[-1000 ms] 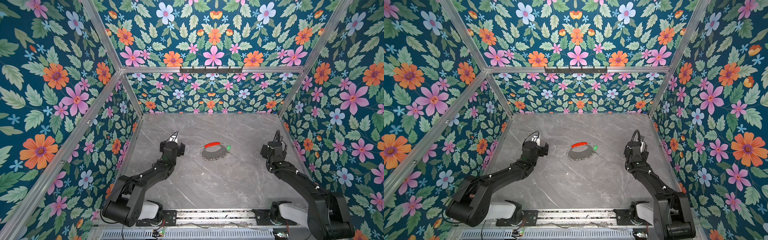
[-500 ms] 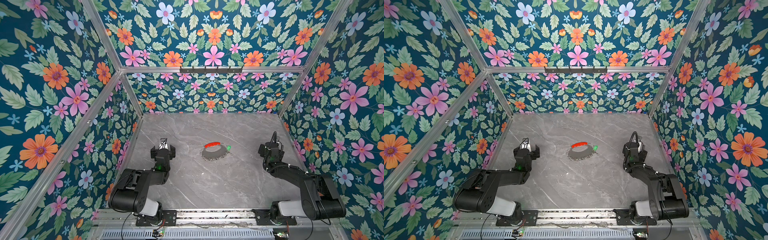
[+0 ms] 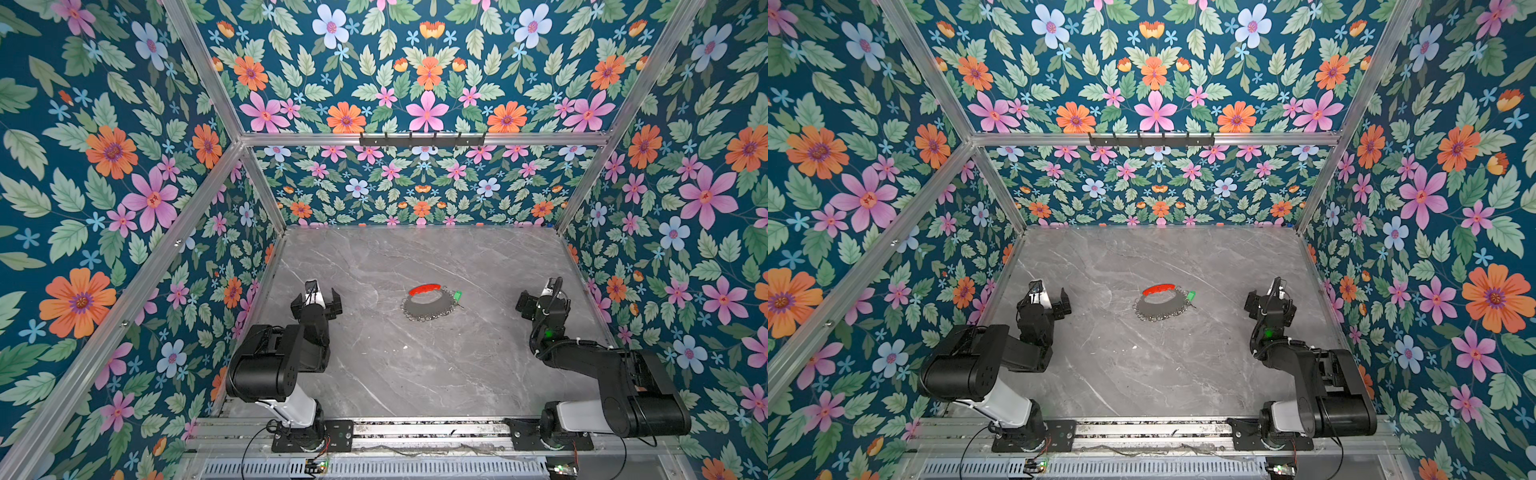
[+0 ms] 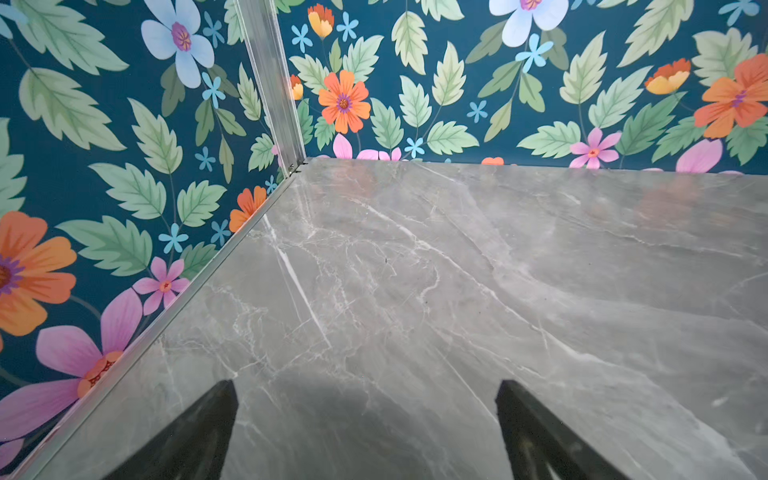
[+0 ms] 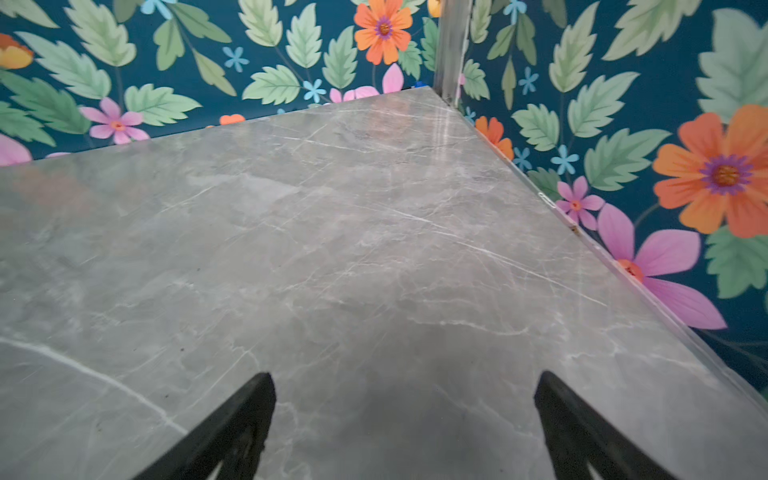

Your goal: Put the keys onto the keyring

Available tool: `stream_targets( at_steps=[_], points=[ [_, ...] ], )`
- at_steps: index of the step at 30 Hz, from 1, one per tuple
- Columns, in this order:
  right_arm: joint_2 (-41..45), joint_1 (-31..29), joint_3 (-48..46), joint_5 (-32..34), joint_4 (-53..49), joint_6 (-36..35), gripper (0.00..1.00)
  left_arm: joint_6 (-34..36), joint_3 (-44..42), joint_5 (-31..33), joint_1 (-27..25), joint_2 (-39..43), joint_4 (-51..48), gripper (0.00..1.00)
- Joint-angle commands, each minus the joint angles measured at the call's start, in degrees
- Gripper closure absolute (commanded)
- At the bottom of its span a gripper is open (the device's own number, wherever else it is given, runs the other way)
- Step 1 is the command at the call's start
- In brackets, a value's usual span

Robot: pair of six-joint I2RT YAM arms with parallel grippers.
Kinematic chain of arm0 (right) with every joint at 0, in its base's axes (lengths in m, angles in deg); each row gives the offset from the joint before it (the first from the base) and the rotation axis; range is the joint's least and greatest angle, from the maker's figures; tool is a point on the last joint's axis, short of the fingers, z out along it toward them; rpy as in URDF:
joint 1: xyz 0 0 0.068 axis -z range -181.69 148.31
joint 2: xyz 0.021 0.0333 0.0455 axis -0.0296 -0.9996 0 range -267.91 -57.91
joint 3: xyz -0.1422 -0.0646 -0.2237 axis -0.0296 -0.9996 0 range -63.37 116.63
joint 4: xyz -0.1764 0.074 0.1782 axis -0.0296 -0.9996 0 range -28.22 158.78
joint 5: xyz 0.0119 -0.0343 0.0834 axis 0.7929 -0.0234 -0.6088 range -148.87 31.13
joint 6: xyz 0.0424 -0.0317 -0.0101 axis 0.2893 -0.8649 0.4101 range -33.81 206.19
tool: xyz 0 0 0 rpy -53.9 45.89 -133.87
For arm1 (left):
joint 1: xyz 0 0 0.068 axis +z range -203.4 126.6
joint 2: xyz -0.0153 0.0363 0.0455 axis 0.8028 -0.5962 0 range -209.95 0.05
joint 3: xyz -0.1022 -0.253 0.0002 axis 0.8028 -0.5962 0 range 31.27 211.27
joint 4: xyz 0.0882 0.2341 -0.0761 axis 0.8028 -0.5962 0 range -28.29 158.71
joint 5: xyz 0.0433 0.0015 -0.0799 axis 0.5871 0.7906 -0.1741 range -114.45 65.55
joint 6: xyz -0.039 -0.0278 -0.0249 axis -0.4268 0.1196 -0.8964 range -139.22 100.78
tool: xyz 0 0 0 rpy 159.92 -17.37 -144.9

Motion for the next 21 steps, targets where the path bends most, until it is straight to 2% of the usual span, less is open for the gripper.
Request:
stream_targets(
  at_steps=[1,2,3,5,7,10,12,21],
  points=[
    [-5.45,-0.04,-2.75,-4.3,17.53,-3.9,0.01,-0.21,0.34,-1.53,0.23,-0.11,1.43,0.0],
    [-5.14,-0.4,-2.85,-4.09,15.78,-4.14,0.01,-0.2,0.4,-1.52,0.19,-0.14,1.3,0.0],
    [-2.2,-0.35,-1.65,-4.7,7.69,-2.42,0.01,-0.21,0.49,-1.55,0.19,0.04,0.94,0.0],
    [-4.88,0.05,-2.31,-4.23,15.39,-3.4,0.01,-0.21,0.4,-1.5,0.23,-0.06,1.28,0.0],
    [-2.75,-0.29,-1.51,-5.15,8.58,-2.91,0.01,-0.21,0.39,-1.54,0.19,0.02,1.03,0.0],
    [-4.32,-0.3,-2.21,-4.57,12.64,-3.75,0.01,-0.21,0.4,-1.53,0.14,-0.04,1.06,0.0],
    [-3.73,-0.15,-1.25,-4.42,10.28,-2.73,0.01,-0.21,0.4,-1.55,0.14,-0.01,1.16,0.0],
    [-4.02,-0.11,-1.32,-4.76,10.93,-3.0,0.01,-0.21,0.49,-1.63,0.23,-0.05,0.98,0.0]
  ],
)
